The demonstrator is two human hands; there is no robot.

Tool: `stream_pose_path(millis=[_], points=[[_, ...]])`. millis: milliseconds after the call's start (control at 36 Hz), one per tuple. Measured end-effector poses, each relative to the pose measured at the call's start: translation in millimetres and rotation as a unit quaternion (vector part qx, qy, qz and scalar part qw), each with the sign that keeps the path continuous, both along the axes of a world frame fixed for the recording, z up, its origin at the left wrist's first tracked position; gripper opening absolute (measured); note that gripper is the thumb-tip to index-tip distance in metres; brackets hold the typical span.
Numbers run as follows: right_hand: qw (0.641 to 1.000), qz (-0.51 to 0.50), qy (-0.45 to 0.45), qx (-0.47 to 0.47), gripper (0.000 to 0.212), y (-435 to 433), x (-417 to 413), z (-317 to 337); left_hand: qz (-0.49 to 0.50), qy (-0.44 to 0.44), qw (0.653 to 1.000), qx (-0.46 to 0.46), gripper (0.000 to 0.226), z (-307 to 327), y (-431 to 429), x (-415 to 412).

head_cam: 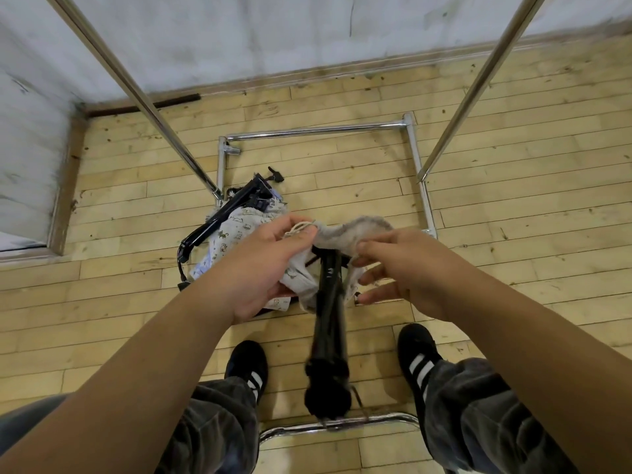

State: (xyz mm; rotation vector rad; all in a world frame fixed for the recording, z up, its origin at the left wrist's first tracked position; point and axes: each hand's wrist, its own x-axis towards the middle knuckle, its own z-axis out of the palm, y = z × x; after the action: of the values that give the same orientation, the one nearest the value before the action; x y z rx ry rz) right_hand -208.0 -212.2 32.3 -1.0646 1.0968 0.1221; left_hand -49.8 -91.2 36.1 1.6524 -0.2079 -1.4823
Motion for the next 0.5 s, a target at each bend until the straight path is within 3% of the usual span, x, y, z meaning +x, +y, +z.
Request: stream_pose_path(millis=[139,306,417,472,500], points=[[0.996,0.01,0.019,-0.09,0.021,-4.4,-3.9,-7.1,0.058,-0.004,0.996,0.07,0.007,-10.2,2.5,3.3],[0.96,0.075,0.053,-0.263,0.03,-6.2,-8.0,-3.2,0.095,0.041,0.989,0.109,0.031,-13.5,0.8,9.7],[0.952,0.089,0.049,-0.289,0.026,-9.8,-8.3,-7.2,0.101,0.032,0.987,0.117,0.031,-8.8,2.1,13.7],[0.962,0.092,0.05,-0.254,0.024,-11.4,-6.8,-5.6,0.07,-0.038,0.988,0.134,0.036,-9.9,4.3,19.4],[0.967,0.099,0.054,-0.227,0.035,-11.8,-7.3,-6.1,0.043,-0.083,0.985,0.142,0.04,-11.7,5.6,21.9]])
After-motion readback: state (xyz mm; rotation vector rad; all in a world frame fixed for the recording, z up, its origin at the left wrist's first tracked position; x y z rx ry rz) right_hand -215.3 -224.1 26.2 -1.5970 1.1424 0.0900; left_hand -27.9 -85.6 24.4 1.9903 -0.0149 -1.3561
